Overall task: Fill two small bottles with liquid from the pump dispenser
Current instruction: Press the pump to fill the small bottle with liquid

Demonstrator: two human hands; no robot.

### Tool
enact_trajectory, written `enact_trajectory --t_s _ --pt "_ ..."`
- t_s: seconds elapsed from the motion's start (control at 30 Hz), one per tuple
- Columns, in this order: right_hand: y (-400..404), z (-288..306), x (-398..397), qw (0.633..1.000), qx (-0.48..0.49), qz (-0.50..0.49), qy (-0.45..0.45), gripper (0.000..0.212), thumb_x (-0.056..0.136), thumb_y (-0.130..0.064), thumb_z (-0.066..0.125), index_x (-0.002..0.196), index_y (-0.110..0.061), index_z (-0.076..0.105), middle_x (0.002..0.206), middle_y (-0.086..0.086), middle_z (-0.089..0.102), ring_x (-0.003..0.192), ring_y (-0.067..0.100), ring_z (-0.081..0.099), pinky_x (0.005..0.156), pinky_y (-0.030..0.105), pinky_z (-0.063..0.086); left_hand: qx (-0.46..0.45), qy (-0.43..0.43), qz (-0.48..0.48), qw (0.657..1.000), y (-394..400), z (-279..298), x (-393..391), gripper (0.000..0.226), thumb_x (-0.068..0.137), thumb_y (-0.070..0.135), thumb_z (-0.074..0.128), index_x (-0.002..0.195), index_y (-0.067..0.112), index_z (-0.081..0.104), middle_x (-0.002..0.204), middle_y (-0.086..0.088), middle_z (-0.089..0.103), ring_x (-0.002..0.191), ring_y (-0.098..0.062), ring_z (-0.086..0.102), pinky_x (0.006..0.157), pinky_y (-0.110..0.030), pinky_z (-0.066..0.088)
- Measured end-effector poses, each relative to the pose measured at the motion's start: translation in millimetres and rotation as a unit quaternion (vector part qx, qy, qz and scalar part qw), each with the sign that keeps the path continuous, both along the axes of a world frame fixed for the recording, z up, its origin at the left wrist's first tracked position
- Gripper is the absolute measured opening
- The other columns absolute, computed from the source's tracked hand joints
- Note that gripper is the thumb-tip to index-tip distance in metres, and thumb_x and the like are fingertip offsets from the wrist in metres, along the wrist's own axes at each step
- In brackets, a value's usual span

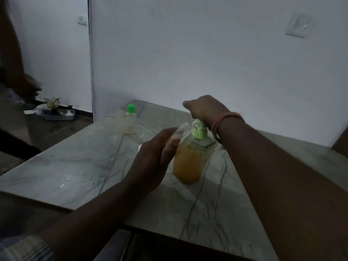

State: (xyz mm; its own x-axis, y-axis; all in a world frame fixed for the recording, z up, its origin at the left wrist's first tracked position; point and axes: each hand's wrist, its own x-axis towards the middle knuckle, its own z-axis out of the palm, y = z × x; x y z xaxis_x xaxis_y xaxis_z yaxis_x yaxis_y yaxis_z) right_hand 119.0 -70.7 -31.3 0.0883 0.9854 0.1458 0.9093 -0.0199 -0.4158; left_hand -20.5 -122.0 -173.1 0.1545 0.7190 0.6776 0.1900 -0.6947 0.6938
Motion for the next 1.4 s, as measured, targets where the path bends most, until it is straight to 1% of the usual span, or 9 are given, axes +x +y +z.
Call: enact_trajectory --t_s 0.1,0.27,0.43,0.57,0.67,0.77,0.97,1.23,1.4 --pt "-2.5 -2.0 -1.2 0.999 -0.027 0.002 -0.040 0.027 0.100 -0.026 0.050 0.110 -0.008 0.068 0.115 0.010 0.065 0.084 0.022 0.055 0.074 0.029 0.041 0.001 0.002 -0.001 1.000 0.1 0.2 0.7 0.033 0.102 0.039 0.041 0.129 0.026 0.056 0.086 0.033 0.062 0.068 0.005 0.060 0.054 -0.008 0.040" --pt "0.3 4.6 -2.6 0.999 -0.003 0.007 -0.052 0.027 0.096 -0.032 0.058 0.081 -0.010 0.061 0.102 0.009 0.069 0.076 0.020 0.060 0.071 0.031 0.046 -0.004 -0.010 -0.011 1.000 1.6 -0.4 2.2 0.035 0.102 0.044 0.041 0.128 0.027 0.056 0.086 0.028 0.064 0.068 0.003 0.061 0.055 -0.012 0.042" --pt "-1.6 -0.4 -3.9 0.999 -0.025 0.018 -0.042 0.036 0.099 -0.034 0.058 0.120 -0.006 0.065 0.129 0.009 0.063 0.112 0.026 0.060 0.091 0.034 0.046 0.005 0.003 0.002 1.000 2.8 -1.1 2.2 0.027 0.104 0.037 0.040 0.126 0.030 0.054 0.086 0.032 0.063 0.067 0.005 0.061 0.052 -0.009 0.041" --pt "-2.3 4.7 -7.1 0.995 -0.023 0.021 -0.091 0.023 0.098 -0.034 0.056 0.094 -0.012 0.062 0.113 0.008 0.066 0.090 0.022 0.057 0.076 0.030 0.042 -0.001 0.001 0.003 1.000 1.0 1.1 2.1 0.024 0.103 0.038 0.040 0.123 0.034 0.053 0.085 0.033 0.062 0.067 0.005 0.060 0.051 -0.009 0.042" --pt "2.7 1.4 0.2 0.999 0.027 0.014 -0.015 0.029 0.094 -0.036 0.060 0.081 -0.010 0.060 0.089 0.005 0.063 0.081 0.023 0.058 0.063 0.027 0.041 -0.007 -0.007 -0.007 1.000 0.0 1.0 2.6 0.030 0.101 0.048 0.040 0.125 0.037 0.052 0.085 0.032 0.063 0.067 0.005 0.060 0.052 -0.010 0.042" --pt "3.9 -3.4 1.1 1.000 0.012 0.020 0.001 0.027 0.096 -0.035 0.060 0.094 -0.009 0.067 0.096 0.004 0.064 0.084 0.022 0.060 0.064 0.028 0.042 -0.006 -0.004 -0.003 1.000 2.4 -1.4 1.8 0.032 0.100 0.045 0.040 0.126 0.033 0.054 0.085 0.031 0.063 0.067 0.004 0.060 0.052 -0.010 0.041" --pt "4.9 4.8 -0.2 1.000 0.004 0.004 -0.029 0.035 0.093 -0.039 0.064 0.071 -0.015 0.052 0.072 0.001 0.055 0.060 0.016 0.049 0.055 0.028 0.037 -0.006 0.010 0.006 1.000 -0.1 1.2 3.0 0.030 0.101 0.043 0.041 0.128 0.036 0.052 0.085 0.032 0.062 0.069 0.008 0.061 0.052 -0.006 0.042" --pt "4.1 0.8 -2.1 0.999 0.007 -0.003 -0.035 0.029 0.092 -0.033 0.064 0.071 -0.016 0.056 0.084 0.004 0.064 0.075 0.021 0.060 0.055 0.027 0.038 -0.018 -0.007 -0.005 1.000 0.8 1.6 2.7 0.030 0.100 0.042 0.041 0.125 0.032 0.054 0.086 0.031 0.063 0.066 0.002 0.060 0.051 -0.012 0.043" --pt "7.7 -0.9 1.0 0.998 0.061 0.002 0.000 0.033 0.092 -0.036 0.062 0.070 -0.013 0.053 0.070 0.002 0.057 0.068 0.020 0.056 0.052 0.027 0.036 -0.019 0.008 0.009 1.000 1.4 -0.9 3.3 0.030 0.100 0.045 0.040 0.126 0.036 0.052 0.084 0.035 0.061 0.066 0.003 0.061 0.050 -0.012 0.043"
